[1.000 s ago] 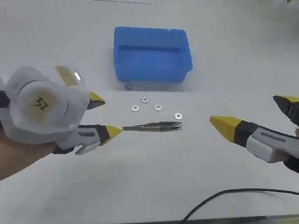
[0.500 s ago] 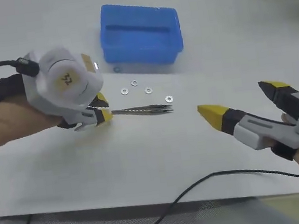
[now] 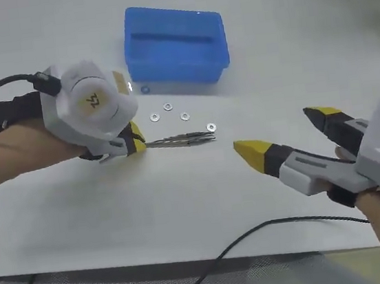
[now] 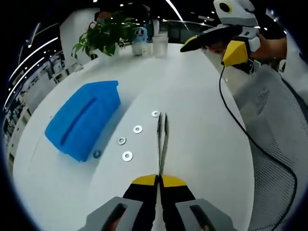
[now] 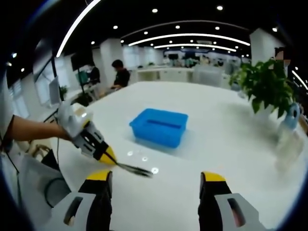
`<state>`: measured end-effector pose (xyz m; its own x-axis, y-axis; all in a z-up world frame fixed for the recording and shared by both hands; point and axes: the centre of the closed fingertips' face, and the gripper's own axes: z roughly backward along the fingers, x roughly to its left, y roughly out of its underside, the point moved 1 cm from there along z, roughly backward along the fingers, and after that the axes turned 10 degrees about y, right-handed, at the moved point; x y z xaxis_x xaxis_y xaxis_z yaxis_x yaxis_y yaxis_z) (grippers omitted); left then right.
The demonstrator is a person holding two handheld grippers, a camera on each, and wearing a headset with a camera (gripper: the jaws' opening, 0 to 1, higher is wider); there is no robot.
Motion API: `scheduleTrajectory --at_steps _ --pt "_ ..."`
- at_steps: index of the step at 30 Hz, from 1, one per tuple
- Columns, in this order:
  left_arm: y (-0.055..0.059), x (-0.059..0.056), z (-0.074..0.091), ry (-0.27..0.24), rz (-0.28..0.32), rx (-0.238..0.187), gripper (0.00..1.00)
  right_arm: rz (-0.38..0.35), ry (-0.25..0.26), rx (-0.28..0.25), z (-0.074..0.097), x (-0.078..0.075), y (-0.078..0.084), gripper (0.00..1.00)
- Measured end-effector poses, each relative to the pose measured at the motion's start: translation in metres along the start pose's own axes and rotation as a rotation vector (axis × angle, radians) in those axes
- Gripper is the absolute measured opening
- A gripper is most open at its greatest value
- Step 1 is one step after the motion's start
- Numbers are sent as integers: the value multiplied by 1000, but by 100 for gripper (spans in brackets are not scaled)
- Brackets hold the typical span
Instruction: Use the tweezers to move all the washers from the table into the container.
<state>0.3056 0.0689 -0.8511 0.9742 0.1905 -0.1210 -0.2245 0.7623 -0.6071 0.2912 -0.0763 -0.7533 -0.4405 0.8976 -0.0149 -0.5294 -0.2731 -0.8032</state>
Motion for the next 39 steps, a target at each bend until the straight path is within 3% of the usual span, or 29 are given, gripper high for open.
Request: scheduleTrajectory --at_steps 6,11,18,24,26,30,36,39 --pt "-9 -11 16 -15 -44 -8 0 115 -94 14 -8 23 -7 64" --pt "-26 -24 37 -47 -86 -25 0 252 -172 3 -18 50 -14 62" --pt "-44 -40 55 -57 -134 -43 0 341 -296 6 -29 84 -10 49" --pt "-63 -50 63 -54 -179 -63 0 474 -412 38 -46 106 6 32" --pt "-69 -53 64 -45 -191 -67 0 504 -433 61 -50 110 13 29" --pt "-77 -56 65 -36 -228 -63 0 529 -460 45 -50 118 10 20" --pt "-85 -56 65 -24 -266 -75 0 564 -439 0 -50 117 2 4" --pt "-88 -54 64 -38 -289 -82 0 570 -425 -10 -51 115 -1 3"
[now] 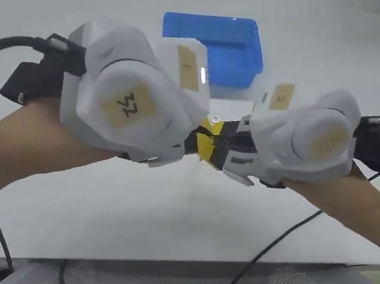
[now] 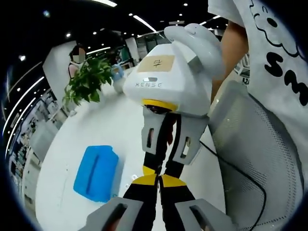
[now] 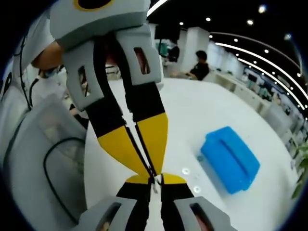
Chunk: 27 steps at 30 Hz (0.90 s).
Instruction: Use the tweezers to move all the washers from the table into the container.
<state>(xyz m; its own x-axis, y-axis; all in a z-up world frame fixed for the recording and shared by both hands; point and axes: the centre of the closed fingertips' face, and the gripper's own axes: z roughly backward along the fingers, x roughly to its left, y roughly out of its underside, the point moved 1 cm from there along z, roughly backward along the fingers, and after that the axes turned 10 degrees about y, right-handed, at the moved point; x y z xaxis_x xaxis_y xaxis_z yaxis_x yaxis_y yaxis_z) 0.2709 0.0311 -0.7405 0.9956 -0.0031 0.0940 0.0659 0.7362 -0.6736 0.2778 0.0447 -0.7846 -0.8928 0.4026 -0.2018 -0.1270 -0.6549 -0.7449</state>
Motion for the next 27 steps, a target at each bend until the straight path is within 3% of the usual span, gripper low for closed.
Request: scheduleTrajectory --at_steps 2,5,7,9,14,18,22,25,27 --pt "-2 1 0 -22 1 -14 0 -1 8 -1 3 -1 0 3" --pt "-5 6 6 -92 1 -45 0 1 25 -6 7 -3 0 2" --pt "-9 9 12 -136 51 -97 5 -3 36 4 9 -5 2 1" --pt "-5 14 19 -185 134 -133 14 -25 51 9 13 -8 5 1" --pt "17 12 36 -267 316 -162 27 -96 91 18 20 -15 9 1" --pt "38 5 45 -326 477 -197 40 -213 125 -3 24 -24 14 1" --pt "53 -5 48 -377 577 -199 52 -332 161 -31 23 -39 17 1" --pt "66 -13 45 -401 601 -155 58 -379 182 -57 21 -47 15 1" --pt "68 -18 45 -408 637 -161 61 -416 190 -67 19 -51 15 1"
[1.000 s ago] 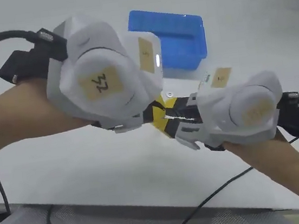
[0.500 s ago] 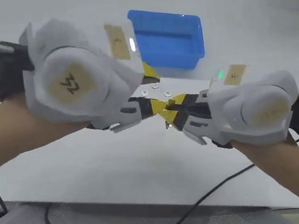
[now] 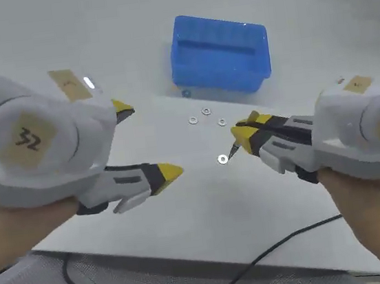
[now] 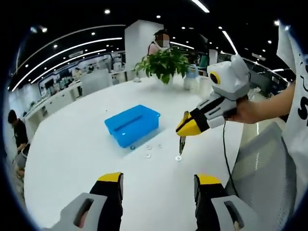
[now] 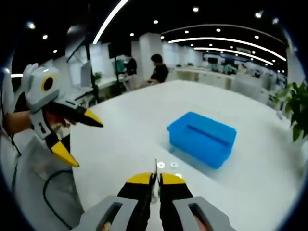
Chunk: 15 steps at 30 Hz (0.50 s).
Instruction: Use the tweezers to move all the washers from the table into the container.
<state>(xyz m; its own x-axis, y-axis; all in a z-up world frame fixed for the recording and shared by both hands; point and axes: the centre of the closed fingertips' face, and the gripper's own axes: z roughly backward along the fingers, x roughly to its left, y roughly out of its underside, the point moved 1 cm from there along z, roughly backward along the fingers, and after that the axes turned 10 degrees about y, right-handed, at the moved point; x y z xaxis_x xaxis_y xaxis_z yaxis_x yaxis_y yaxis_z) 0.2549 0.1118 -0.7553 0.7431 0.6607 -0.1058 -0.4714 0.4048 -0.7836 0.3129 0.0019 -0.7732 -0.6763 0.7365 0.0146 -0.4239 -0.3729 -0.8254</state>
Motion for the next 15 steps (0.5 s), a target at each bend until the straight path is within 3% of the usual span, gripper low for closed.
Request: scheduleTrajectory --at_steps 2,6,10,15 --pt "5 -2 2 -9 55 -10 65 -7 -1 1 -2 -1 1 1" --pt "15 -2 6 -35 85 10 73 -17 -5 5 -6 -3 6 1" --pt "20 -5 8 -35 109 15 73 -60 -20 5 -6 0 7 1" --pt "23 -9 8 -31 123 25 73 -25 -12 10 -6 1 11 1"
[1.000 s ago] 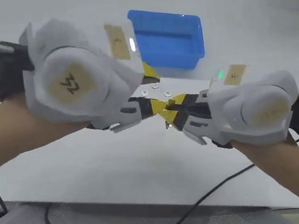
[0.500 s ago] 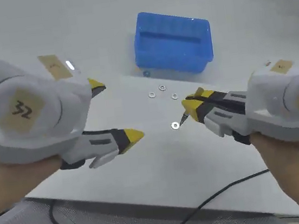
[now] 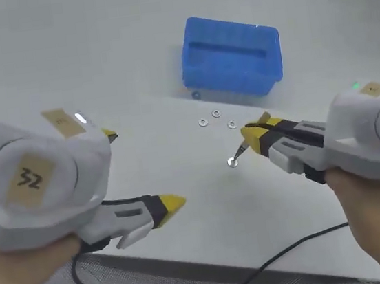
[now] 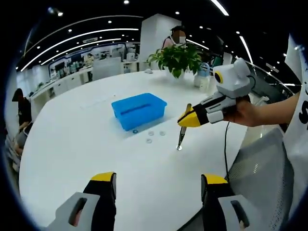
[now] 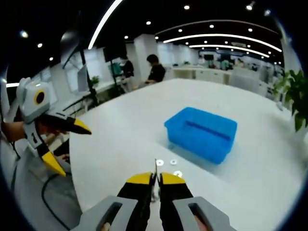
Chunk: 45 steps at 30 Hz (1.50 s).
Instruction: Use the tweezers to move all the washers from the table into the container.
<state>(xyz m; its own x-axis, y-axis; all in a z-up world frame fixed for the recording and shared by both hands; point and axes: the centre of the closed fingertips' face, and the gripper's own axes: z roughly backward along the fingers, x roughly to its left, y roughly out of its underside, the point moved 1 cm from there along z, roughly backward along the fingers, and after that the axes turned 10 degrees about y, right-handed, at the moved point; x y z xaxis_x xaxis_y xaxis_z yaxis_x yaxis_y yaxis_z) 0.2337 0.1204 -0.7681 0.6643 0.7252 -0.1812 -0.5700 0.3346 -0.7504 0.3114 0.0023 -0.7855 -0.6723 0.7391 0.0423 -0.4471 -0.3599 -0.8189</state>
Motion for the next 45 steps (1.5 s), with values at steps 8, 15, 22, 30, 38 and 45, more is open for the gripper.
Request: scheduleTrajectory --at_steps 8,15,22,30,38,45 --pt "0 -1 -1 -17 -5 5 76 41 -13 -16 1 12 1 1" --pt "3 -2 3 -32 -2 -1 76 11 20 18 2 1 2 0" --pt "8 0 9 -58 -23 13 80 -57 -2 23 6 -3 -9 0" --pt "14 4 13 -73 -2 3 81 1 2 -27 17 -8 -51 0" --pt "22 8 14 -90 2 15 83 63 19 -114 10 -16 -99 0" --pt "28 15 15 -112 17 25 85 79 39 -168 -12 -26 -127 0"
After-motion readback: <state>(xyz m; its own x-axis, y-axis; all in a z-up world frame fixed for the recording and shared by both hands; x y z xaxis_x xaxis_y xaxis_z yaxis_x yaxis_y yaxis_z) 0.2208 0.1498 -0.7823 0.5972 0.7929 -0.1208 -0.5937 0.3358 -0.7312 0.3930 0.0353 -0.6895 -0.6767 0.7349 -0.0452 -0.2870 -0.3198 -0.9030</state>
